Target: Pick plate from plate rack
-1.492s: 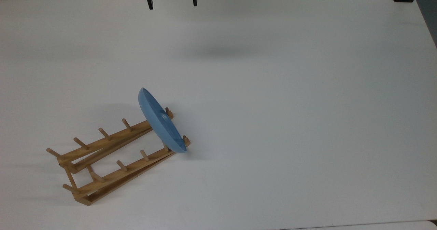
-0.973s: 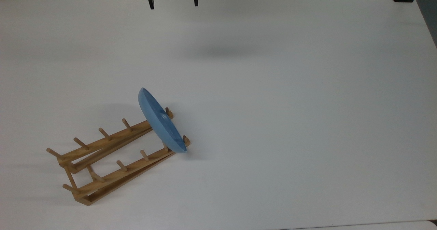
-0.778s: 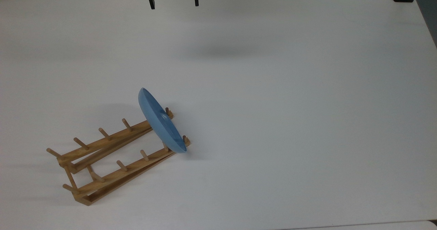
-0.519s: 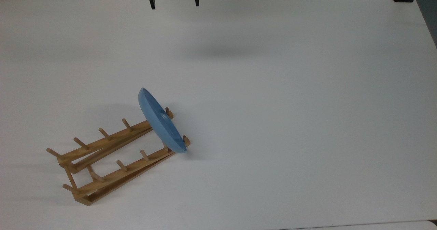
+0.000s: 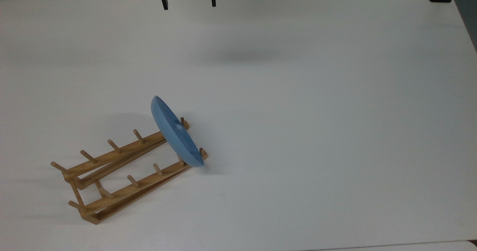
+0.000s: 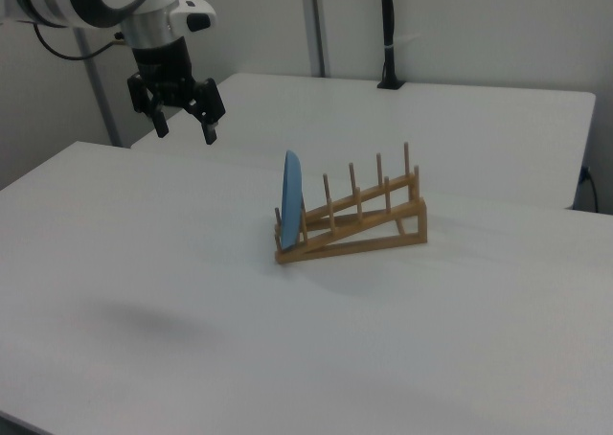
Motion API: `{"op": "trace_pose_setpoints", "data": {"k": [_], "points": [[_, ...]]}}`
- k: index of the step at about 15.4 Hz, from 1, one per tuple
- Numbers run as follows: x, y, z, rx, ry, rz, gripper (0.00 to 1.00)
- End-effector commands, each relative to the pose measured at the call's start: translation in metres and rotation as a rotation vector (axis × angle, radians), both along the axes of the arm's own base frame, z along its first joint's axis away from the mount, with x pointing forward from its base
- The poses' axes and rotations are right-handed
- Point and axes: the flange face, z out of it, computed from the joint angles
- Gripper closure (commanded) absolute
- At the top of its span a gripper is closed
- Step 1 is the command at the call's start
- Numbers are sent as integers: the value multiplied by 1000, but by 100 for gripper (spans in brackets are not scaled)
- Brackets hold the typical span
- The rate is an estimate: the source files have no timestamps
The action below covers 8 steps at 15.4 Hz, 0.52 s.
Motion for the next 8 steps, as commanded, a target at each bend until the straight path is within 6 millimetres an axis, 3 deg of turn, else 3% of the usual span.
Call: {"op": "trace_pose_setpoints", "data": {"k": [1,5,8], "points": [[-4,1,2,27,-19,-16,0],[-3,-1,1,24,-19,15,0],[-4,-23,2,-3,-24,144,0]]}}
